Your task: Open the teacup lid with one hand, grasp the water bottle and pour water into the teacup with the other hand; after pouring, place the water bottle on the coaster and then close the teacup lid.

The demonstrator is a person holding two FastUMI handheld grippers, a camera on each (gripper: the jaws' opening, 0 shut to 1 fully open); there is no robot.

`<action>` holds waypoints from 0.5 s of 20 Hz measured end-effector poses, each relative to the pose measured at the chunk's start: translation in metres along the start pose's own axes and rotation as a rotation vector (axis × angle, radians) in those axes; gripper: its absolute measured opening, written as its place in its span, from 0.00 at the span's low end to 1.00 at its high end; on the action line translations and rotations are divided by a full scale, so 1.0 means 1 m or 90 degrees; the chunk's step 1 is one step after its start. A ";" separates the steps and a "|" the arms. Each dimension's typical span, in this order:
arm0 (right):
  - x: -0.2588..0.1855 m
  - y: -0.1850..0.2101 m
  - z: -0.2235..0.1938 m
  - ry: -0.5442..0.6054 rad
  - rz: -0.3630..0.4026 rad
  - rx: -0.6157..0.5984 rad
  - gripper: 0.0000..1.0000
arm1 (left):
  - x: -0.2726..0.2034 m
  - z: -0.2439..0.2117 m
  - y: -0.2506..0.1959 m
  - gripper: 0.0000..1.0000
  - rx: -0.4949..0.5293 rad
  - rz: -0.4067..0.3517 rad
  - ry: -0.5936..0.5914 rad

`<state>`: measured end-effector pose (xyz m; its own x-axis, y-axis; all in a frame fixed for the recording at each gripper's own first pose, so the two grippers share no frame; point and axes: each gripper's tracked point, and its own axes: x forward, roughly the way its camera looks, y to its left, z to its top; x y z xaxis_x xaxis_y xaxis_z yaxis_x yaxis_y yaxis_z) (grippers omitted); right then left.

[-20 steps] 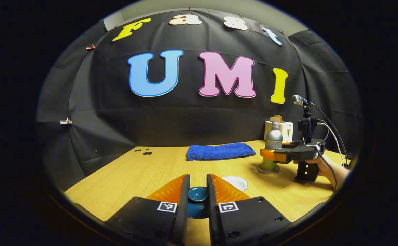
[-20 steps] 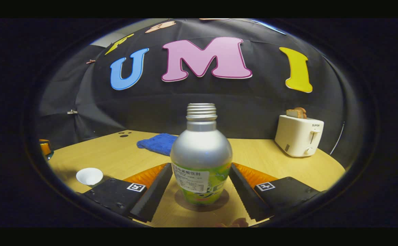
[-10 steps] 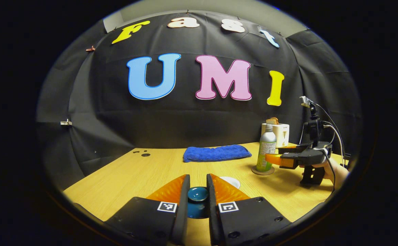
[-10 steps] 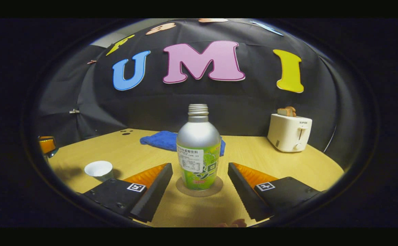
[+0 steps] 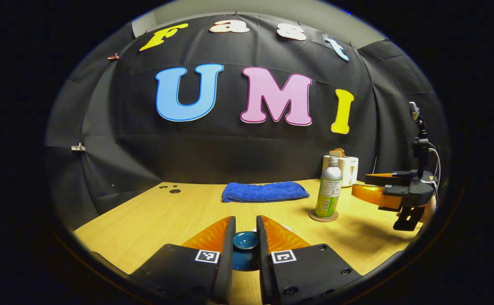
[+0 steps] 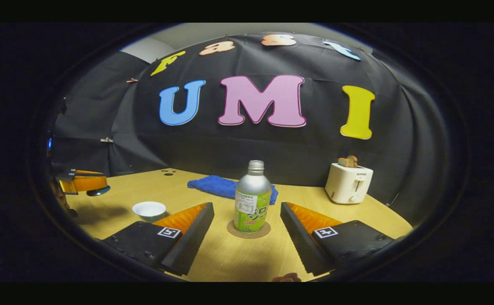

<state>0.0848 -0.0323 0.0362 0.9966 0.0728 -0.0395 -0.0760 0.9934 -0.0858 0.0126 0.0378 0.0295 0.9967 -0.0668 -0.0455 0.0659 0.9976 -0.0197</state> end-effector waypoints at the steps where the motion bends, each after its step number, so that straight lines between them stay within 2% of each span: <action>1: -0.007 0.000 0.003 -0.011 -0.004 0.003 0.96 | 0.005 -0.002 -0.003 0.30 -0.002 -0.004 -0.001; 4: -0.020 0.000 0.003 -0.038 -0.012 0.003 0.98 | 0.021 -0.015 -0.013 0.30 0.003 -0.015 0.008; 8: -0.025 -0.004 -0.013 -0.026 -0.025 -0.009 0.98 | 0.039 -0.019 -0.033 0.30 0.036 -0.035 0.002; 10: -0.025 -0.004 -0.023 -0.017 -0.026 0.009 0.98 | 0.049 -0.020 -0.041 0.30 0.043 -0.048 0.000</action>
<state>0.0591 -0.0404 0.0149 0.9994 0.0341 -0.0095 -0.0347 0.9967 -0.0734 0.0576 -0.0069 0.0084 0.9888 -0.1419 -0.0460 0.1439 0.9886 0.0446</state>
